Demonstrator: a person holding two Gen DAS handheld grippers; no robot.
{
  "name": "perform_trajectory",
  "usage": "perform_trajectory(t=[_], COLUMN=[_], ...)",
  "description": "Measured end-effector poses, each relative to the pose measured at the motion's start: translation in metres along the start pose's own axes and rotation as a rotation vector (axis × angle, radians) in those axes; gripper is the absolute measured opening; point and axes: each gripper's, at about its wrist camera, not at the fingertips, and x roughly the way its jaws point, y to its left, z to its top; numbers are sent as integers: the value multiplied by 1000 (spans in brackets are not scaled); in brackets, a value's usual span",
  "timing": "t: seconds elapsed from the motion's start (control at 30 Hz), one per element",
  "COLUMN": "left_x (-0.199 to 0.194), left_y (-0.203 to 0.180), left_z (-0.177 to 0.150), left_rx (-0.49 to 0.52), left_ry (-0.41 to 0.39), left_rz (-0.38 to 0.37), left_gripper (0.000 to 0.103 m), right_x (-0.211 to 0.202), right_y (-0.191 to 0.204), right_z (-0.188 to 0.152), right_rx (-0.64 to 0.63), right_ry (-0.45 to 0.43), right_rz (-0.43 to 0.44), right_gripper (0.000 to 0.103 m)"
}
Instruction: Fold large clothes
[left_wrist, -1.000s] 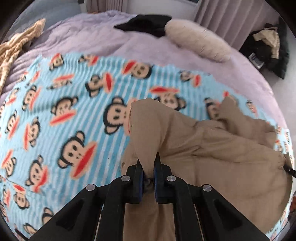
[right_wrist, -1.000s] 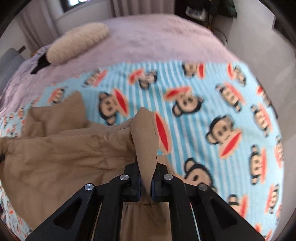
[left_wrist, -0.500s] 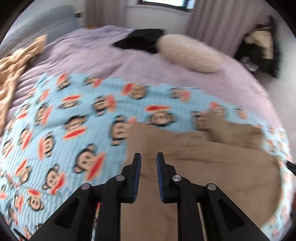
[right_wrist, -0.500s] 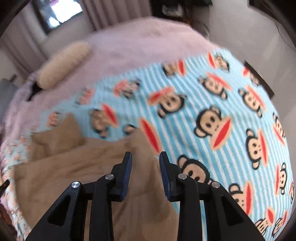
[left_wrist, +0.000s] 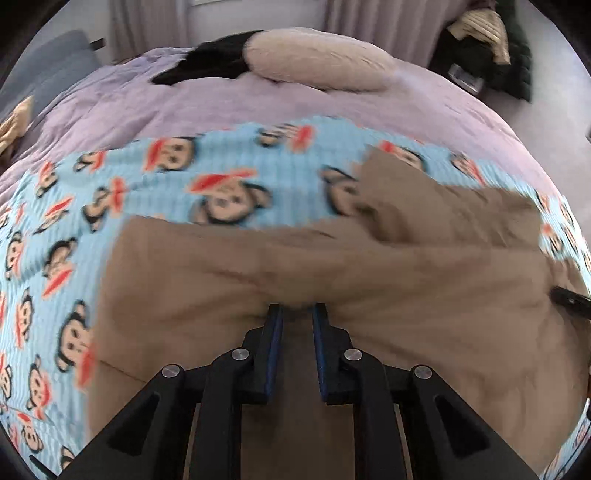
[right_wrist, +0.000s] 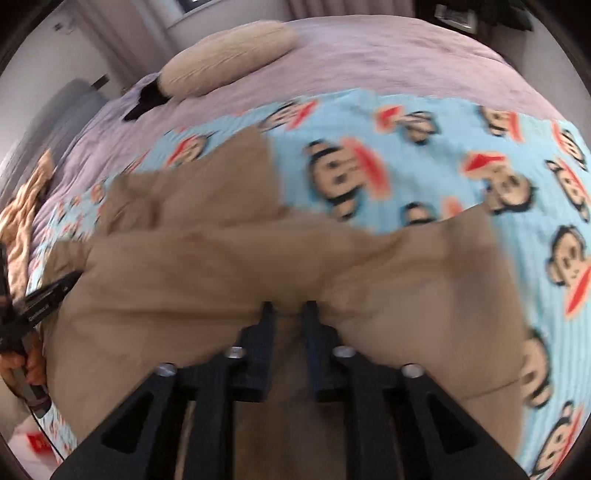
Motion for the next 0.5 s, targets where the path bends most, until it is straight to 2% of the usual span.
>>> perform_trajectory(t=[0.07,0.13,0.23,0.3,0.4,0.5], left_x=[-1,11,32,44,62,63], left_y=[19,38,46,43,40,41], left_z=[4,5,5,7,12,18], left_rx=[5,-12,-32,-36,-32,-39], left_ry=[-13,-4,2,3,6,26], left_rz=[67,105,124,135,157,160], left_gripper=[18,18,18,18,18,18], right_x=[-9,-8,9,20,33,39], right_y=[-26,-58,-91,-96,-90,-89], right_z=[4,2,-1,1,7,13], right_rx=[39,120,250,286,270,272], right_ry=[-21,-17,0,0,3,13], right_rz=[-65,-112,-54,-41,-61,-67], right_gripper=[9,9,9,9,8,8])
